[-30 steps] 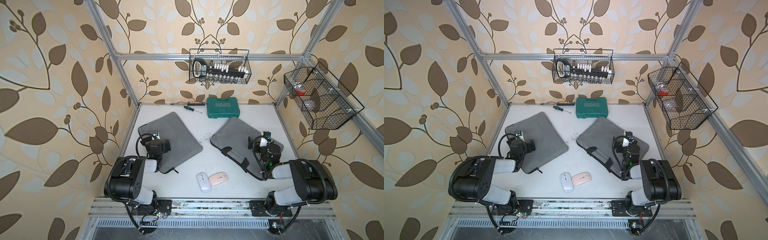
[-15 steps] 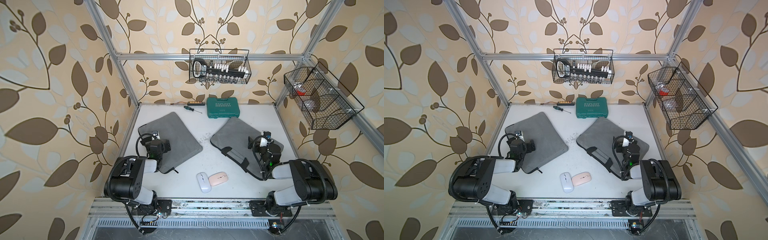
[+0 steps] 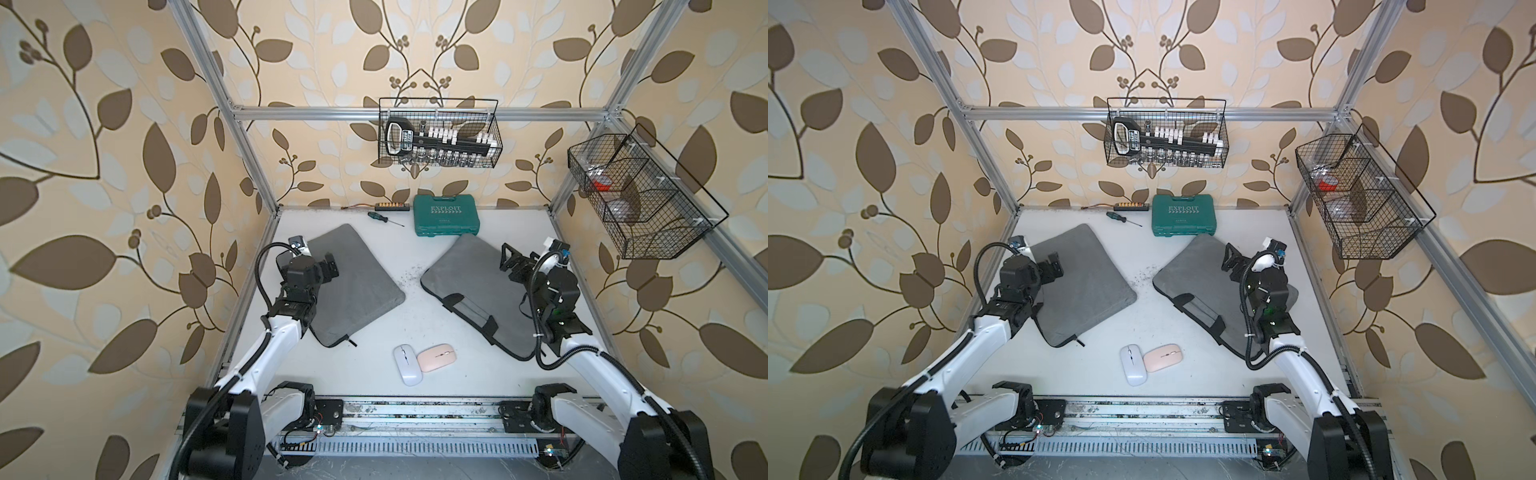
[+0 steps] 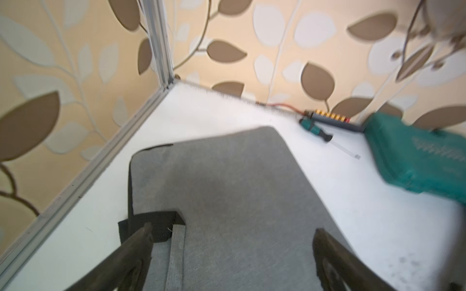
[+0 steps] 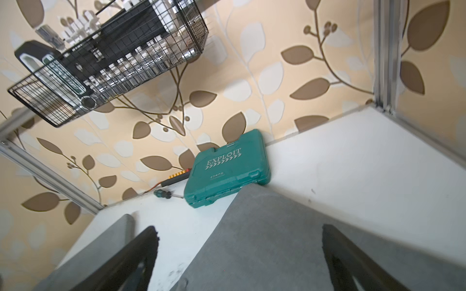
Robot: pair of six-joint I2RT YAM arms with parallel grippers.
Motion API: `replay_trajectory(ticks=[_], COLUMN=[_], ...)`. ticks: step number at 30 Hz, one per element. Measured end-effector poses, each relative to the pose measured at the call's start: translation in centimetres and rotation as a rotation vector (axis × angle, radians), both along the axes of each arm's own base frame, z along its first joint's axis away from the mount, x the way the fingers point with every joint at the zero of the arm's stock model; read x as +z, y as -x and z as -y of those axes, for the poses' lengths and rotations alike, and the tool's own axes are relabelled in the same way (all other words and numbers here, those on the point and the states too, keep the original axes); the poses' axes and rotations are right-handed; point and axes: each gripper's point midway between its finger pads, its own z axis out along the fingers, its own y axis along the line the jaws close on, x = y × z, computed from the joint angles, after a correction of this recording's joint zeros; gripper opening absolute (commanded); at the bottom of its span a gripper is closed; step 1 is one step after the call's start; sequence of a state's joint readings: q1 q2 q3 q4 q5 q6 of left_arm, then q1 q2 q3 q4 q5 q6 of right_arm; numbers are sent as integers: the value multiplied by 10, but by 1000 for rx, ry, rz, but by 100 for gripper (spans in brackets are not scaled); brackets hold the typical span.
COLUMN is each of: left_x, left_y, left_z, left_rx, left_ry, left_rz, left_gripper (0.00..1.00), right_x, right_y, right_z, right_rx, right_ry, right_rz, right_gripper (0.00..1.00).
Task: Put the mouse into the laptop bag
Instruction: Adjust the zippered laptop bag at the center of the board.
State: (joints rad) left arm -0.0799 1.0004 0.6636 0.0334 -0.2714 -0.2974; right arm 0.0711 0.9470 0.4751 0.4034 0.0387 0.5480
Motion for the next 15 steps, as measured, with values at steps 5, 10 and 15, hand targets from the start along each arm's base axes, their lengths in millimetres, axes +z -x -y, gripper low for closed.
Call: replay_trajectory(ticks=[5,10,15], left_x=[29,-21,-92], left_y=[58,100,129], left_z=[-19,-18,-21], left_rx=[184,244,332], left_ry=[208,327,413], left_rz=[19,-88,-202], left_gripper=[99,99,99], right_x=[-10,-34,-90], right_y=[15,59,112], right_z=[-45,-165,-264], right_rx=[174,483,692], right_ry=[-162,-179,-75], right_rz=[-77,-195,-379], right_gripper=[100,100,99])
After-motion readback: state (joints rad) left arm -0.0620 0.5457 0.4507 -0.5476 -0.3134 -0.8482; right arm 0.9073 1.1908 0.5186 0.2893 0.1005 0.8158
